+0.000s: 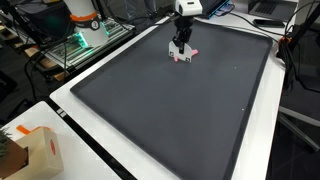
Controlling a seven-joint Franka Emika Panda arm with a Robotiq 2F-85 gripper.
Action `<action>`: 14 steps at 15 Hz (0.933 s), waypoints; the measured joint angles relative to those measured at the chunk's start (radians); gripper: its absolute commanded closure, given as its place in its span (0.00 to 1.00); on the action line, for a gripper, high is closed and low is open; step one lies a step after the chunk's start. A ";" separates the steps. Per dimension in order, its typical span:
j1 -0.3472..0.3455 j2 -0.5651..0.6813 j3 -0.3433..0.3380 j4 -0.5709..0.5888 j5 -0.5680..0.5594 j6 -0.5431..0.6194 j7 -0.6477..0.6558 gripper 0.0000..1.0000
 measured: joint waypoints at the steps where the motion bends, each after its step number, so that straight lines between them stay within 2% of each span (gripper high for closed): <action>1: 0.000 -0.009 0.000 -0.015 0.000 0.006 0.000 0.99; 7: 0.002 -0.094 0.001 -0.086 -0.016 0.005 0.041 0.99; 12: 0.004 -0.189 0.015 -0.094 -0.063 -0.013 0.102 0.99; 14: 0.003 -0.222 0.026 -0.092 -0.077 -0.043 0.136 0.96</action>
